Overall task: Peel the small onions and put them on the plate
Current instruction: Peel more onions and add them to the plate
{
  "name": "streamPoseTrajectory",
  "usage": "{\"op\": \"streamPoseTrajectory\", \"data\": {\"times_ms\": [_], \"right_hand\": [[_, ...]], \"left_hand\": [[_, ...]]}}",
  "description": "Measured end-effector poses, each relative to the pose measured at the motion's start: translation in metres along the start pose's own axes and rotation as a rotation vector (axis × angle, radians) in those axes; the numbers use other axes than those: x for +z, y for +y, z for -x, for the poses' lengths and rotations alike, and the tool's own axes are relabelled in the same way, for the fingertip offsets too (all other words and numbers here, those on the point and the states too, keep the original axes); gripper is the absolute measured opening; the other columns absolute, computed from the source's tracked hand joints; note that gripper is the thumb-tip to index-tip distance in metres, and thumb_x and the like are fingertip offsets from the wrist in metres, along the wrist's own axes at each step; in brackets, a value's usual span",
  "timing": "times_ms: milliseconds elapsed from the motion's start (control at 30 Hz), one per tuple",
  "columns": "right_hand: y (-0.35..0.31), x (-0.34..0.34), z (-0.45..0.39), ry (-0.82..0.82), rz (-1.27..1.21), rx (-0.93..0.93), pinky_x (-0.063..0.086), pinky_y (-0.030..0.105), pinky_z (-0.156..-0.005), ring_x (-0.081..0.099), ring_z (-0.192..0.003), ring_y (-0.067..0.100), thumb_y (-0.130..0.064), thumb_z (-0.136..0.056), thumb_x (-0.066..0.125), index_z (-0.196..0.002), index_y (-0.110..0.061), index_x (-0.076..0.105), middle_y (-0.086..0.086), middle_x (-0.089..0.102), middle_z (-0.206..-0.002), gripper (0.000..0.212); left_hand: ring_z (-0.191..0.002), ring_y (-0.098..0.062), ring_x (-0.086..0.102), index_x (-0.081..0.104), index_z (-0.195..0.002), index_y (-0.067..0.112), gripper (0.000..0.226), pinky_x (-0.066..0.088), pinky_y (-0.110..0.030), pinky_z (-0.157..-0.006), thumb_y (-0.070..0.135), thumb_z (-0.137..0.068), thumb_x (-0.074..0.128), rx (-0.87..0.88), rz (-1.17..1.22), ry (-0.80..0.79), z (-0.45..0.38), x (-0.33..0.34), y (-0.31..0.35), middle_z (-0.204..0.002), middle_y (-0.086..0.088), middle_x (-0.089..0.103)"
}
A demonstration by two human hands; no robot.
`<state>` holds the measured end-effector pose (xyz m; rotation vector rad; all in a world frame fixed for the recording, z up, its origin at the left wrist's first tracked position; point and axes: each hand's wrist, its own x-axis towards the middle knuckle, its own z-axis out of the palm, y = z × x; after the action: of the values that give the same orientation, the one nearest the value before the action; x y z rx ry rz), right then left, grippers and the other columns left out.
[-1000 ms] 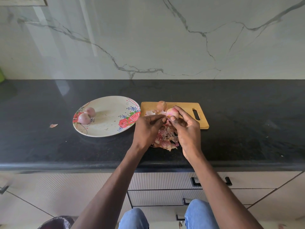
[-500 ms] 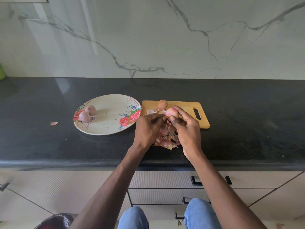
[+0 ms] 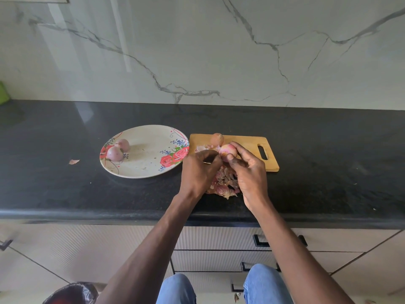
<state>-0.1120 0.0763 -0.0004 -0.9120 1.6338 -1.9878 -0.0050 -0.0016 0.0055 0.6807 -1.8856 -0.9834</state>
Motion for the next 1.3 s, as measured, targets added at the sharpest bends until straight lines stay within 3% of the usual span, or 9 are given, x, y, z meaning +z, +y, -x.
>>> {"op": "streamPoseTrajectory", "data": {"times_ms": [133, 300, 600, 700, 767, 900, 1000, 1133, 1300], "right_hand": [[-0.003, -0.001, 0.003, -0.002, -0.073, 0.011, 0.055, 0.035, -0.099, 0.069, -0.111, 0.012, -0.009, -0.094, 0.068, -0.117, -0.03, 0.07, 0.0, 0.074, -0.117, 0.031], [-0.002, -0.003, -0.001, -0.011, -0.187, 0.082, 0.054, 0.044, -0.099, 0.07, -0.11, 0.025, -0.007, -0.096, 0.063, -0.116, -0.013, 0.07, 0.007, 0.075, -0.113, 0.022], [-0.017, -0.006, 0.001, -0.049, -0.517, 0.21, 0.062, 0.031, -0.077, 0.075, -0.085, 0.03, -0.003, -0.103, 0.047, -0.114, 0.006, 0.061, 0.015, 0.075, -0.096, 0.02], [-0.018, -0.006, 0.001, -0.054, -0.552, 0.246, 0.062, 0.033, -0.079, 0.075, -0.085, 0.03, -0.005, -0.105, 0.046, -0.118, 0.007, 0.059, 0.013, 0.076, -0.093, 0.022], [-0.018, -0.006, 0.0, -0.059, -0.546, 0.249, 0.062, 0.033, -0.081, 0.075, -0.084, 0.028, -0.005, -0.104, 0.046, -0.115, 0.005, 0.06, 0.01, 0.077, -0.091, 0.02], [-0.013, -0.007, 0.0, -0.041, -0.479, 0.212, 0.061, 0.031, -0.083, 0.074, -0.092, 0.028, -0.002, -0.101, 0.051, -0.111, 0.002, 0.064, 0.01, 0.076, -0.098, 0.017], [-0.008, -0.005, -0.002, -0.024, -0.395, 0.18, 0.058, 0.036, -0.091, 0.071, -0.102, 0.028, -0.002, -0.097, 0.059, -0.113, -0.004, 0.066, 0.013, 0.074, -0.108, 0.018], [0.0, -0.004, -0.005, -0.001, -0.282, 0.127, 0.05, 0.048, -0.105, 0.067, -0.114, 0.03, -0.003, -0.093, 0.067, -0.119, -0.012, 0.067, 0.013, 0.072, -0.118, 0.028], [0.002, -0.003, -0.005, 0.026, -0.151, 0.054, 0.05, 0.051, -0.105, 0.066, -0.116, 0.023, -0.017, -0.09, 0.072, -0.115, -0.028, 0.07, 0.004, 0.071, -0.122, 0.027]], "left_hand": [[-0.079, 0.002, 0.07, 0.079, -0.096, 0.012, 0.012, 0.055, -0.018, -0.072, 0.014, -0.094, 0.067, -0.013, 0.001, 0.03, -0.001, -0.001, 0.001, -0.086, 0.007, 0.075], [-0.081, -0.005, 0.072, 0.079, -0.096, 0.009, 0.014, 0.059, -0.031, -0.076, 0.013, -0.093, 0.066, -0.053, 0.027, 0.063, -0.002, -0.001, -0.001, -0.086, 0.004, 0.077], [-0.074, -0.017, 0.074, 0.078, -0.091, 0.006, 0.014, 0.062, -0.043, -0.074, 0.01, -0.092, 0.065, -0.156, 0.105, 0.149, -0.005, -0.002, -0.005, -0.078, 0.0, 0.076], [-0.081, -0.015, 0.073, 0.078, -0.1, 0.008, 0.016, 0.061, -0.04, -0.079, 0.011, -0.093, 0.063, -0.143, 0.033, 0.153, -0.008, -0.003, -0.006, -0.089, 0.003, 0.077], [-0.094, -0.011, 0.069, 0.075, -0.114, 0.007, 0.024, 0.054, -0.025, -0.085, 0.009, -0.093, 0.064, -0.101, -0.072, 0.149, -0.008, -0.003, -0.005, -0.105, 0.006, 0.071], [-0.096, -0.005, 0.062, 0.078, -0.107, 0.008, 0.018, 0.046, -0.007, -0.077, 0.009, -0.091, 0.069, 0.009, -0.151, 0.146, -0.009, -0.003, -0.007, -0.119, 0.003, 0.067], [-0.093, -0.005, 0.07, 0.078, -0.109, 0.011, 0.019, 0.055, -0.018, -0.08, 0.012, -0.092, 0.071, 0.036, 0.001, 0.046, -0.007, -0.005, -0.008, -0.109, 0.002, 0.075], [-0.089, -0.003, 0.073, 0.078, -0.109, 0.014, 0.017, 0.056, -0.021, -0.078, 0.013, -0.095, 0.07, 0.045, 0.073, -0.04, -0.004, -0.003, -0.005, -0.094, 0.014, 0.075], [-0.089, -0.003, 0.073, 0.078, -0.11, 0.011, 0.017, 0.056, -0.019, -0.078, 0.015, -0.095, 0.069, 0.017, 0.099, -0.046, -0.003, -0.002, -0.005, -0.096, 0.009, 0.076]]}}
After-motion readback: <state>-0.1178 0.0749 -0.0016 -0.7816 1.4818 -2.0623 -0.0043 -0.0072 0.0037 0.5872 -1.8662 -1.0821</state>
